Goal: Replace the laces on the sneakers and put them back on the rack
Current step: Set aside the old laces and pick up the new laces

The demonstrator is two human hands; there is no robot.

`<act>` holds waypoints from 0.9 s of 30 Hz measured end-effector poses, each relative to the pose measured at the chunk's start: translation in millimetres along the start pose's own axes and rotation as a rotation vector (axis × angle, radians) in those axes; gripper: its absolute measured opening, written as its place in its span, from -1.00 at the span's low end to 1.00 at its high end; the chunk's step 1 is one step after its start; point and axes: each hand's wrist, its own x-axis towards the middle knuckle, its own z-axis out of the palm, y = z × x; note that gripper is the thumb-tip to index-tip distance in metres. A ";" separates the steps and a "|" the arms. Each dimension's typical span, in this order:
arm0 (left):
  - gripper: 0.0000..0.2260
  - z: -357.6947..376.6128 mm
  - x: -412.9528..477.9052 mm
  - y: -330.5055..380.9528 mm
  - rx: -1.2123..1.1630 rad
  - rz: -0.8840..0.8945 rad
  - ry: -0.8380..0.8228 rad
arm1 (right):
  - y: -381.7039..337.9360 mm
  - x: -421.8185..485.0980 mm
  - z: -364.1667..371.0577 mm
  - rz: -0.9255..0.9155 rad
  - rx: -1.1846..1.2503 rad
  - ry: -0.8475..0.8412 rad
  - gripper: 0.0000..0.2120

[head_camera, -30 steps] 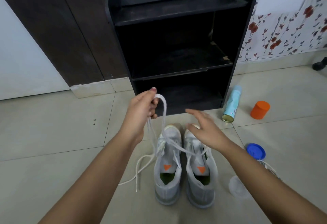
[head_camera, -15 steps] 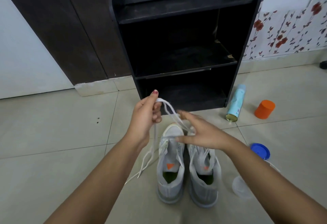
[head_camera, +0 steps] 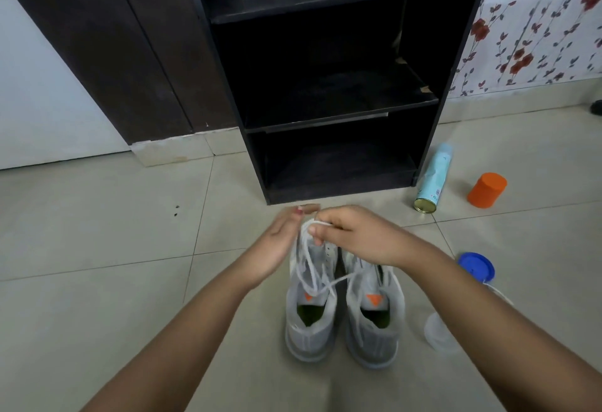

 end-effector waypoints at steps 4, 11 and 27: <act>-0.53 9.2 -0.7 9.1 -0.389 -0.122 -0.212 | 2.0 2.5 -10.5 0.009 -0.124 0.151 -0.63; -0.68 -6.5 -2.1 9.6 -1.116 -0.303 -0.371 | 43.7 1.3 -14.8 0.189 -0.187 0.355 -0.57; -0.60 19.8 -6.6 7.3 -0.693 -0.137 -0.360 | 42.2 2.9 2.7 0.090 -0.138 0.313 -0.63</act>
